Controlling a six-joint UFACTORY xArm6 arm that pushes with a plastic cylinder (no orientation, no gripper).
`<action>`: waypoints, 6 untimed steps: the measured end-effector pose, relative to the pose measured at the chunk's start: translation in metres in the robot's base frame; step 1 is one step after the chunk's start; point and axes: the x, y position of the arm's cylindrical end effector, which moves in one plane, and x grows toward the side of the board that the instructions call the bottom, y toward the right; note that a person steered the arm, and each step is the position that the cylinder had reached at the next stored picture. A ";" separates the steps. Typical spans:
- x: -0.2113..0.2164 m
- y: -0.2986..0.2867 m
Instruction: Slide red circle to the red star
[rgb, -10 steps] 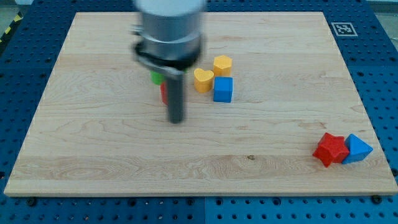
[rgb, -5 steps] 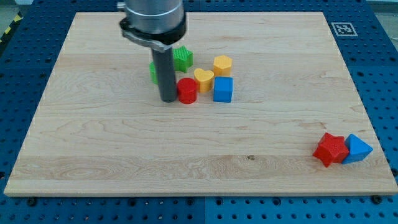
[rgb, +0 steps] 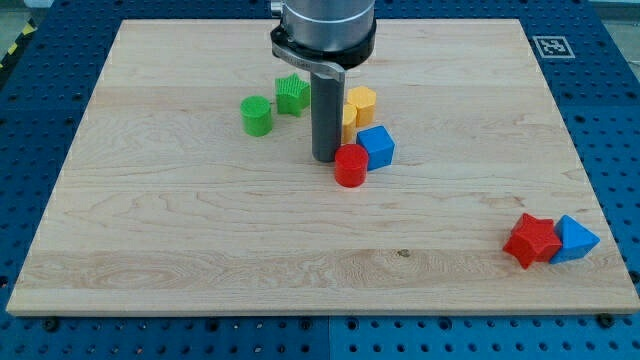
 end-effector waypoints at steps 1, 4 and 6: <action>0.014 0.008; 0.059 0.079; 0.084 0.132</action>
